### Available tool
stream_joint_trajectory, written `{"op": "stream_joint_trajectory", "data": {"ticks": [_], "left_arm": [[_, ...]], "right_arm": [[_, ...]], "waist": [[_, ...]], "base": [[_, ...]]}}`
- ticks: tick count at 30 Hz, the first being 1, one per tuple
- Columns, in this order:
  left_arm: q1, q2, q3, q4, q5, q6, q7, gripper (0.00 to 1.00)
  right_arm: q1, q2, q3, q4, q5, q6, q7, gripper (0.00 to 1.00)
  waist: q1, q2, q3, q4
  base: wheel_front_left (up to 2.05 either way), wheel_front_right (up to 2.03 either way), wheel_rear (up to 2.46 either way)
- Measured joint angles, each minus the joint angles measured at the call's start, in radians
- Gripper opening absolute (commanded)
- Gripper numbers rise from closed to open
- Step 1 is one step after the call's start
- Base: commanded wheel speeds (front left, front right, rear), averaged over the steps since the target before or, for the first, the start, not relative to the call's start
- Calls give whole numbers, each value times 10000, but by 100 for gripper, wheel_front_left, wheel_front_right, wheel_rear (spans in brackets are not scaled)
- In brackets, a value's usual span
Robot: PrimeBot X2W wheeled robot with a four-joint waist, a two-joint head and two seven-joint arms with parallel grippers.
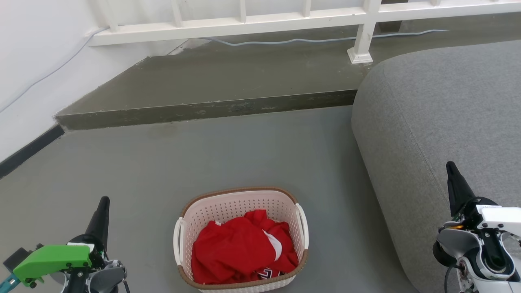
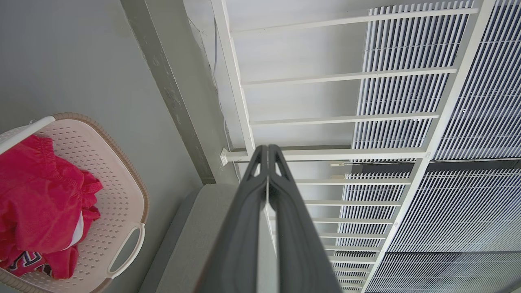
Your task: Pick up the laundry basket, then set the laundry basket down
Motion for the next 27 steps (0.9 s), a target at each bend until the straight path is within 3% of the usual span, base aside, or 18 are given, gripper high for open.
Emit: {"op": "stream_joint_trajectory", "data": {"ticks": [27], "left_arm": [[0, -2, 0, 0, 0, 0, 0, 0]], "right_arm": [[-9, 27, -31, 27, 0, 0, 46, 0]], "waist": [[0, 0, -1, -1]], "base": [[0, 0, 0]]}}
